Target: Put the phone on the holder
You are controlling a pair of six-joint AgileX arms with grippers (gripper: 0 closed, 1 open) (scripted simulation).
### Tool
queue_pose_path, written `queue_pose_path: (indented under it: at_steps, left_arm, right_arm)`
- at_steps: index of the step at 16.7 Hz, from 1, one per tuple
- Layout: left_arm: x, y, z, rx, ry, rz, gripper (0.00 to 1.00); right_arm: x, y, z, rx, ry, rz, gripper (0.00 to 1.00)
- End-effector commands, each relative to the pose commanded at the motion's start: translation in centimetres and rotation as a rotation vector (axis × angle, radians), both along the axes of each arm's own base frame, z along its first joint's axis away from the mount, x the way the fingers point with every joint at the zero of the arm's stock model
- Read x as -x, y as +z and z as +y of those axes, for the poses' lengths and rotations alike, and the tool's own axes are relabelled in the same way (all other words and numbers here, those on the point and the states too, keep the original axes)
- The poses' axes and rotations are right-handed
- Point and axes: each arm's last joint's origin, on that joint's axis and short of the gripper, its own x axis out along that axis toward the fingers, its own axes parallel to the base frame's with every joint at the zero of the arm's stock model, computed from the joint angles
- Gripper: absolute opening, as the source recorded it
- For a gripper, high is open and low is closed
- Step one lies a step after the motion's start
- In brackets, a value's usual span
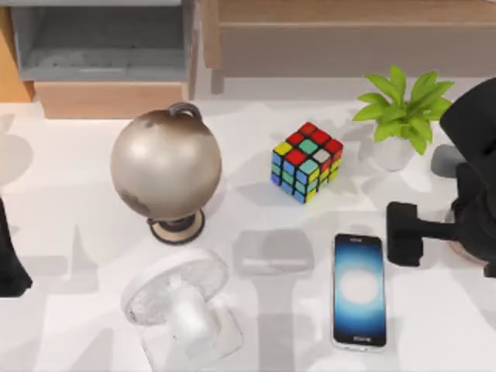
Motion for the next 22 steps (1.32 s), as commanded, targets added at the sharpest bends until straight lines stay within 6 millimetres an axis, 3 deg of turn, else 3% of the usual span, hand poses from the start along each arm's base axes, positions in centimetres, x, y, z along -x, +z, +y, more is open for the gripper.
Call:
queue_pose_path:
  at_steps: [5, 8, 15, 22]
  left_arm:
    - [0.0, 0.0, 0.0, 0.0, 0.0, 0.0, 1.0]
    - [0.0, 0.0, 0.0, 0.0, 0.0, 0.0, 1.0]
    - [0.0, 0.0, 0.0, 0.0, 0.0, 0.0, 1.0]
    - [0.0, 0.0, 0.0, 0.0, 0.0, 0.0, 1.0]
  right_arm:
    - [-3.7, -2.2, 6.3, 0.077, -0.012, 0.162, 1.0]
    - [-4.5, -2.9, 8.3, 0.086, -0.016, 0.176, 1.0]
    - [-4.6, -3.5, 8.4, 0.088, -0.018, 0.179, 1.0]
    - [-4.7, -10.2, 8.6, 0.083, -0.016, 0.172, 1.0]
